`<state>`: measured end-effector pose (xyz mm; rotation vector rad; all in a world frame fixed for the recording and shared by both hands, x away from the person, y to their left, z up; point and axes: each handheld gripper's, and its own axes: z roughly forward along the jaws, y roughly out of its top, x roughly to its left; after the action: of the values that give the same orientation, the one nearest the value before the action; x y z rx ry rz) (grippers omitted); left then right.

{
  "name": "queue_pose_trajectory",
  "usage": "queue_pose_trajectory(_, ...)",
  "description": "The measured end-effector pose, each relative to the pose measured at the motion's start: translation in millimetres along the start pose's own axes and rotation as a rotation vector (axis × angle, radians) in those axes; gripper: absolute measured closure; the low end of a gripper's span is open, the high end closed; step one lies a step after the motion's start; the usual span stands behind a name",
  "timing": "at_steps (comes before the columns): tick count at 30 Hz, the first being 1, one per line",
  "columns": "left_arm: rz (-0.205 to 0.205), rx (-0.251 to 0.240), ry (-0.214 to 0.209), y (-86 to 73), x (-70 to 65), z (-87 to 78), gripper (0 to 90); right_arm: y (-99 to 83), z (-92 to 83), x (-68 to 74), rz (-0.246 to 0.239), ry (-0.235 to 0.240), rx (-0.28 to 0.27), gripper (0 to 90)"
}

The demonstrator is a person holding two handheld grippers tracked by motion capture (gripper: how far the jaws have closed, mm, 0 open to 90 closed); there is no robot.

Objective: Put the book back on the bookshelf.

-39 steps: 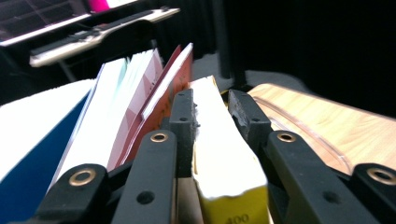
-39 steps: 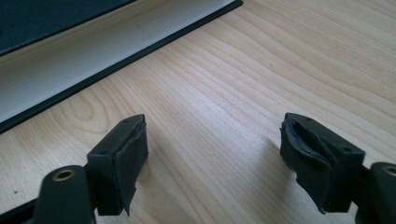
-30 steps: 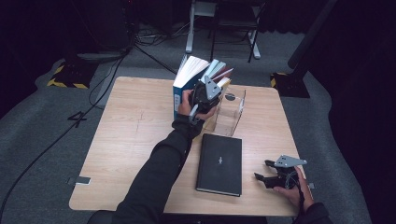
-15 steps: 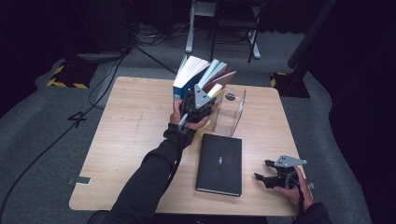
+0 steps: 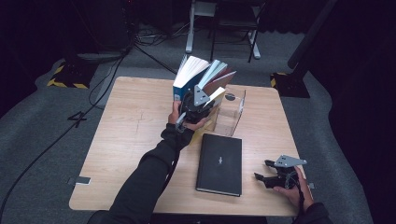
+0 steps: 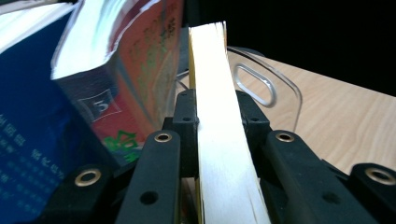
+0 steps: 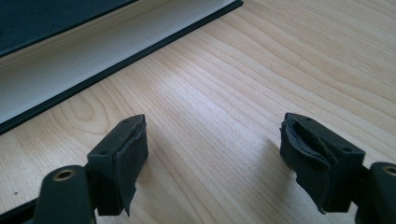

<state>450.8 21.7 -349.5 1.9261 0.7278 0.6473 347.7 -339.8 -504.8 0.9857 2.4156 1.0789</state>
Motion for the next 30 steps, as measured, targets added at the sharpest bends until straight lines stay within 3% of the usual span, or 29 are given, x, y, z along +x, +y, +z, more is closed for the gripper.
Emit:
queue_pose_trajectory(4, -0.007, -0.004, 0.018, 3.1, -1.5, 3.7, 75.1, 0.1, 0.0, 0.0, 0.0, 0.0, 0.001, 23.6)
queue_pose_trajectory(9, -0.017, -0.085, 0.062, 13.2, -4.5, 3.2, 75.2, 0.0, 0.0, 0.0, 0.0, 0.0, 0.0, 23.6)
queue_pose_trajectory(15, -0.025, -0.102, 0.102, 27.9, -5.5, 13.4, 75.1, 0.0, 0.0, 0.2, 0.001, -0.001, 0.0, 23.6)
queue_pose_trajectory(23, -0.062, -0.135, 0.138, 25.8, -6.1, 32.4, 75.0, -0.2, -0.2, 0.2, 0.0, 0.0, 0.0, 23.6)
queue_pose_trajectory(30, -0.12, -0.137, 0.16, 12.9, -9.3, 45.6, 74.9, -0.2, -0.3, 0.3, -0.001, 0.0, 0.001, 23.6)
